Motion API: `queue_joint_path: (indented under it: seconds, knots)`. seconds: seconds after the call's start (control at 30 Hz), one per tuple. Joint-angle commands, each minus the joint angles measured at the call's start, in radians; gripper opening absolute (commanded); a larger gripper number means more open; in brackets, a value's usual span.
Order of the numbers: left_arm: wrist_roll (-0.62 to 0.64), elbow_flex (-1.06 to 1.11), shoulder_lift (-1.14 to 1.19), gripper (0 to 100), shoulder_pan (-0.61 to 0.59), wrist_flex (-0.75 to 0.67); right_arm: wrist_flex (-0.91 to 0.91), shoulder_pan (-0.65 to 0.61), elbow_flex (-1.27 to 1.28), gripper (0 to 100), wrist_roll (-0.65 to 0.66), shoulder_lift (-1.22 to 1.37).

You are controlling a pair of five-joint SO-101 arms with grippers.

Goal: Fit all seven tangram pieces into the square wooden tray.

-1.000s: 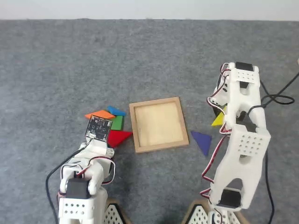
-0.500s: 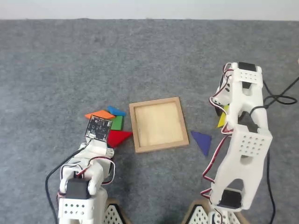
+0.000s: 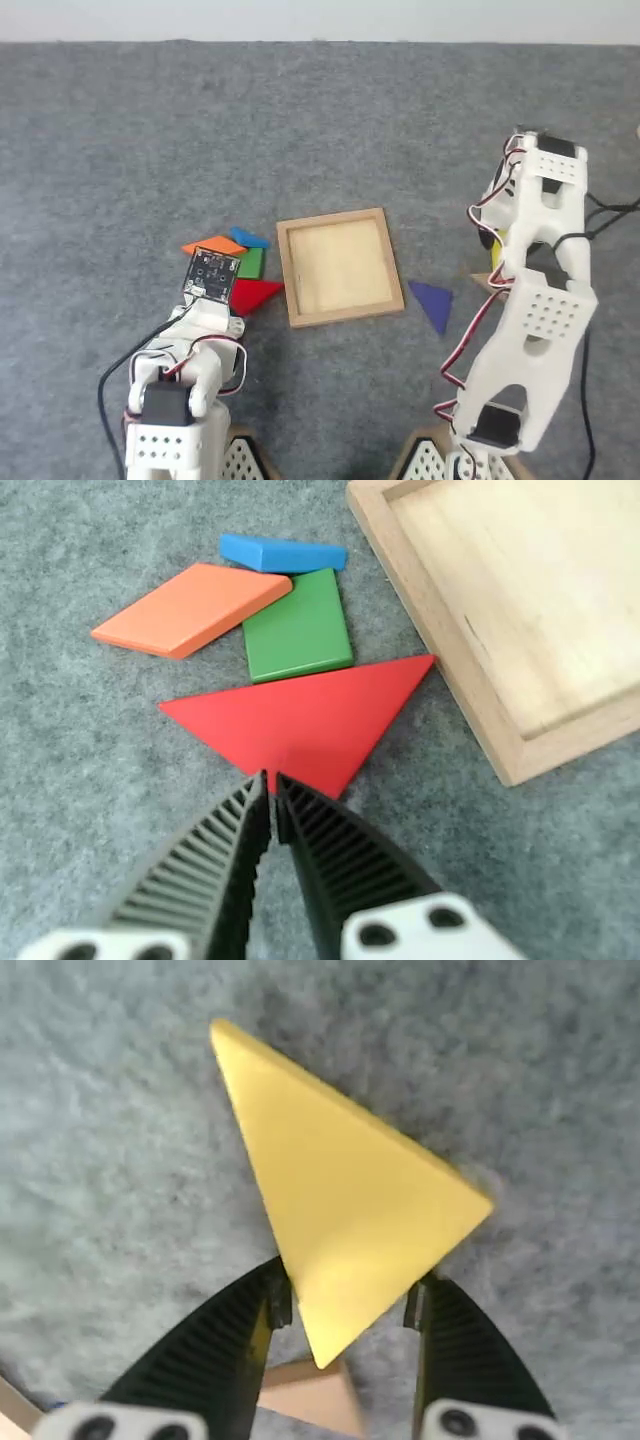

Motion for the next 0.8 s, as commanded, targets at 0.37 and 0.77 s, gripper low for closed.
queue_joint_path:
  seconds: [0.37, 0.77]
  knots:
    - [0.009, -0.008, -0.021, 2, -0.006, 0.005, -0.056, 0.027, -0.069, 35.9, 0.278, -0.128]
    - [0.009, -0.008, -0.021, 2, -0.006, 0.005, -0.125, -0.051, -0.068, 36.1, 0.292, 0.002]
